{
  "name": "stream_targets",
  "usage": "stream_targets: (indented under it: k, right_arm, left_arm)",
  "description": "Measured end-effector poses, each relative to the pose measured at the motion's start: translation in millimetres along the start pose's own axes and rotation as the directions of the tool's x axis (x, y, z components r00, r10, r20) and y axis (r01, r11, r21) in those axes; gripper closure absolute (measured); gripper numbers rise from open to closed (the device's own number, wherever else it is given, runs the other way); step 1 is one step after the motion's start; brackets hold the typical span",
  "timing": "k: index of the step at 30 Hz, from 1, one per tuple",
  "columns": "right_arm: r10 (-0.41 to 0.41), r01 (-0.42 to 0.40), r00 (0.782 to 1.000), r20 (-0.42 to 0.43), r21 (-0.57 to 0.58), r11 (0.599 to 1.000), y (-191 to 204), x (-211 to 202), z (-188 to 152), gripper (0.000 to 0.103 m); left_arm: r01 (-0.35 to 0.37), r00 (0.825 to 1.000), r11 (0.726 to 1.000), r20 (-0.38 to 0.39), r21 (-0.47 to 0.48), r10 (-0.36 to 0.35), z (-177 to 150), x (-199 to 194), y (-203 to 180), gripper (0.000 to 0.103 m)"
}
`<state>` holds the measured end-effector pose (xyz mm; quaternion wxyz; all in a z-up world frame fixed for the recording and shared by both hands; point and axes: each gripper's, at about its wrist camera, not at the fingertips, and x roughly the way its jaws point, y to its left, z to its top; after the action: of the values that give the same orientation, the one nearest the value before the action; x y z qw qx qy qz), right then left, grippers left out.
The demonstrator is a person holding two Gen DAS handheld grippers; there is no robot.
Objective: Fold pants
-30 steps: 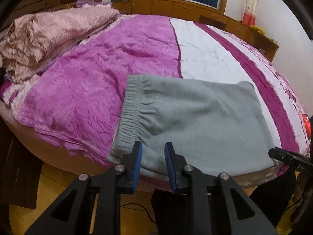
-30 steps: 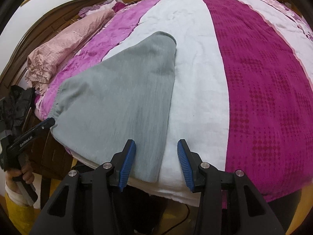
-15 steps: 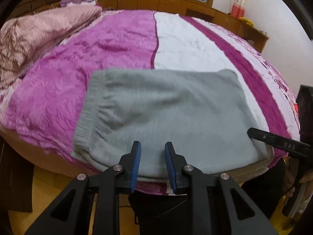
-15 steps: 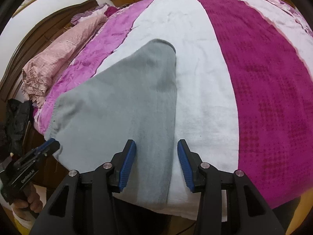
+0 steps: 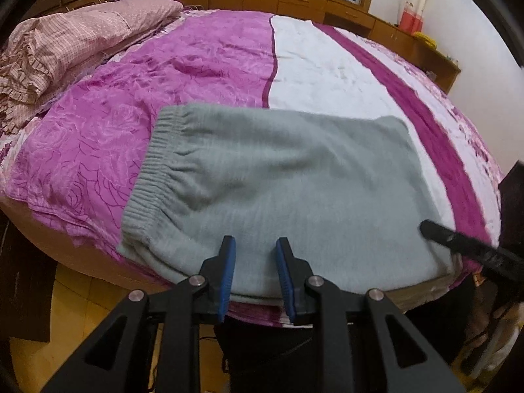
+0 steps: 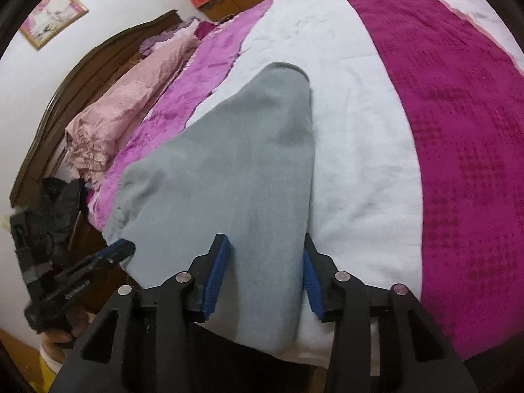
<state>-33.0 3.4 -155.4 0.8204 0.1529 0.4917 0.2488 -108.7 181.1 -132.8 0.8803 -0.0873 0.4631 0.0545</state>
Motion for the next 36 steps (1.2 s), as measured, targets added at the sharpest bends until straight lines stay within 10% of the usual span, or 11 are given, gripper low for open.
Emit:
stream_targets:
  k: [9, 25, 36]
  right_arm:
    - [0.071, -0.073, 0.997, 0.03, 0.054, 0.996, -10, -8, 3, 0.098]
    - [0.11, -0.098, 0.989, 0.099, -0.123, 0.988, 51, -49, 27, 0.1]
    - [0.153, -0.119, 0.984, 0.091, -0.302, 0.946, 119, -57, 48, 0.1]
  left_arm:
    - [0.075, 0.997, 0.995, -0.028, 0.065, -0.073, -2, 5, -34, 0.077]
    - [0.042, 0.999, 0.988, -0.016, 0.151, -0.04, -4, 4, -37, 0.076]
    - [-0.078, 0.995, 0.995, 0.061, 0.067, 0.074, 31, -28, 33, 0.076]
